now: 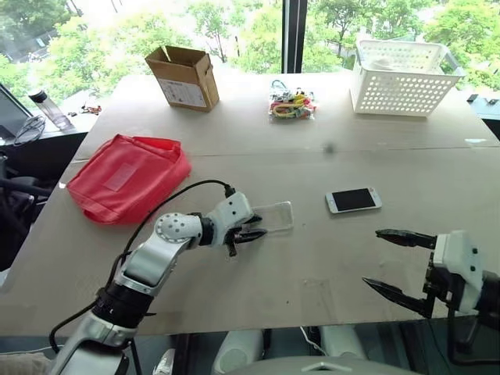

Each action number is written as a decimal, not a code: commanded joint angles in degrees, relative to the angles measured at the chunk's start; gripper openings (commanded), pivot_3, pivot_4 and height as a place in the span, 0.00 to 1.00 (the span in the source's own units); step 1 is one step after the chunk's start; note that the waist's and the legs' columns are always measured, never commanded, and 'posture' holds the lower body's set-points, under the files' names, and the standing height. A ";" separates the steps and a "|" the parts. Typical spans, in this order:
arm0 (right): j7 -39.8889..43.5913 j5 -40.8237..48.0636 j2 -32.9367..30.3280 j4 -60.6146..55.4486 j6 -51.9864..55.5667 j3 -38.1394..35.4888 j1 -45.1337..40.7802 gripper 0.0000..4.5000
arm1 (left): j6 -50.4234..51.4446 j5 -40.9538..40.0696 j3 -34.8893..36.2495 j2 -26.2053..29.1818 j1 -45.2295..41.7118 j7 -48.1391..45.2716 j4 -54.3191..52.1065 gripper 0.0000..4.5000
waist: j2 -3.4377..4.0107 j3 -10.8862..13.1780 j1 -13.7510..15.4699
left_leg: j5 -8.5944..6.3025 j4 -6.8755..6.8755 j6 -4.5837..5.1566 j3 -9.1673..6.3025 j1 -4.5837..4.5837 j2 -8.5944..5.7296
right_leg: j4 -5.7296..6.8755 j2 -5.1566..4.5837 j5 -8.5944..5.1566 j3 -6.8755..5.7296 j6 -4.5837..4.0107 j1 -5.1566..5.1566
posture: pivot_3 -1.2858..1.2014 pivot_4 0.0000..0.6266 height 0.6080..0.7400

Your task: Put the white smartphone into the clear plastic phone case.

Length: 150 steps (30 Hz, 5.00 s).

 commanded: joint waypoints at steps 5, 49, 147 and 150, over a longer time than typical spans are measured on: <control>-10.91 4.72 -0.78 -1.96 13.23 0.99 -7.18 1.00 | -1.46 1.30 -4.94 -5.36 -4.91 -5.28 5.07 0.01 | -0.01 0.00 0.96 | 0.01 0.13 0.01 0.04 -0.04 -0.01 | 0.00 -0.16 -0.04 -0.21 -0.03 0.15 | 0.52 0.24 1.00; 32.12 -33.44 -2.21 82.63 -30.37 43.20 -73.87 1.00 | 2.42 -16.56 17.84 -0.56 17.25 0.95 -25.53 0.61 | -0.04 0.27 -2.05 | 0.04 0.01 -0.04 0.77 -1.22 -0.03 | 0.25 -0.18 0.08 0.18 -0.08 -1.41 | 0.52 0.24 1.00; -10.28 -24.26 11.65 23.48 32.24 37.17 -40.93 0.63 | 0.33 -12.39 15.66 5.04 11.95 -1.95 -16.79 0.65 | -0.17 -0.26 -0.65 | 0.04 0.23 -0.04 0.64 -0.95 -0.02 | 0.29 -0.13 0.18 -0.06 -0.21 -1.03 | 0.52 0.24 1.00; -9.84 -21.27 11.81 22.53 30.80 31.52 -40.06 0.63 | 5.25 -8.58 10.28 4.66 6.35 -0.41 -13.70 0.65 | -0.18 -0.26 -0.43 | 0.04 0.24 -0.04 0.58 -0.96 -0.05 | 0.27 -0.14 0.18 -0.13 -0.21 -0.99 | 0.52 0.24 1.00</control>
